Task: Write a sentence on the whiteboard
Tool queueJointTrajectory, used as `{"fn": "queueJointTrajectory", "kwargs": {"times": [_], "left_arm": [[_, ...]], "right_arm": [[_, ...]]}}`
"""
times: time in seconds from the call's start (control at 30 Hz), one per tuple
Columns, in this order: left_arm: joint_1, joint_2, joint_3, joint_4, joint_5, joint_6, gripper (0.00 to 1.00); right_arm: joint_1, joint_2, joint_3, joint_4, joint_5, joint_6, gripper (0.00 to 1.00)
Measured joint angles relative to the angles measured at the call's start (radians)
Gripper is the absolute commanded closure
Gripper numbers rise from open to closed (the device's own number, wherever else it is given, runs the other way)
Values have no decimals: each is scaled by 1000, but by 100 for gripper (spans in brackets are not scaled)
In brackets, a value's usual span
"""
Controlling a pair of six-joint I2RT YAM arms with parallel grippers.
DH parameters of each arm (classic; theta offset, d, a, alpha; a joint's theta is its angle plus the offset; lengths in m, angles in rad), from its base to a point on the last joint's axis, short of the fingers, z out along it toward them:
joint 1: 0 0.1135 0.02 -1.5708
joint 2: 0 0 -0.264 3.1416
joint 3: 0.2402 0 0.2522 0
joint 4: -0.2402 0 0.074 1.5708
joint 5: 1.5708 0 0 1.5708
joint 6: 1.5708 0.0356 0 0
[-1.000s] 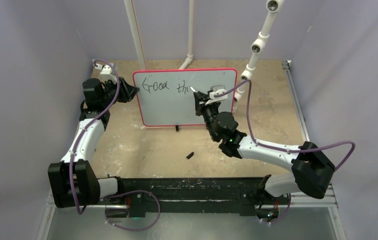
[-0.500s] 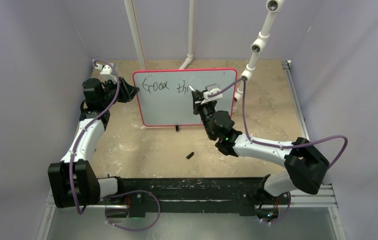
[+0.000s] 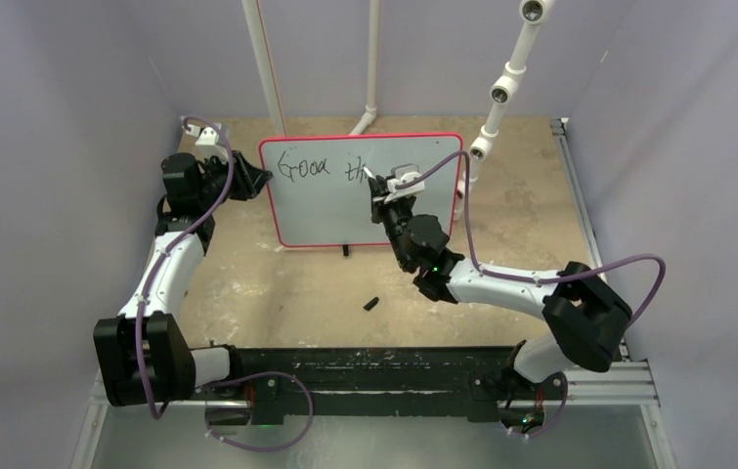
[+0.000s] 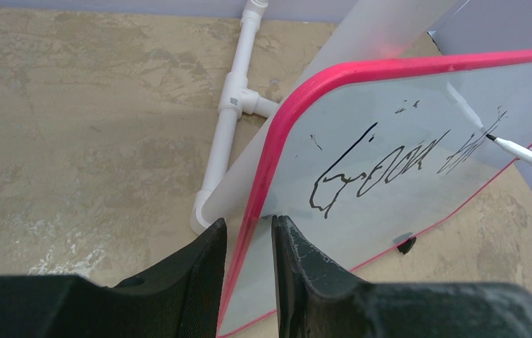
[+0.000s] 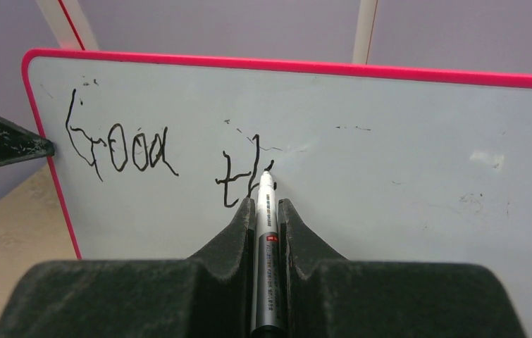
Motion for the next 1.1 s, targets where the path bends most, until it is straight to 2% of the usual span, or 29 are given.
{"fn": "queueJointTrajectory", "kwargs": {"times": [0.47, 1.1], "left_arm": [[0, 0, 0, -6, 0, 0, 71], [0, 0, 0, -6, 0, 0, 71]], "right_arm": [[3, -72, -35, 11, 2, -6, 100], [2, -32, -45, -27, 0, 15, 100]]}}
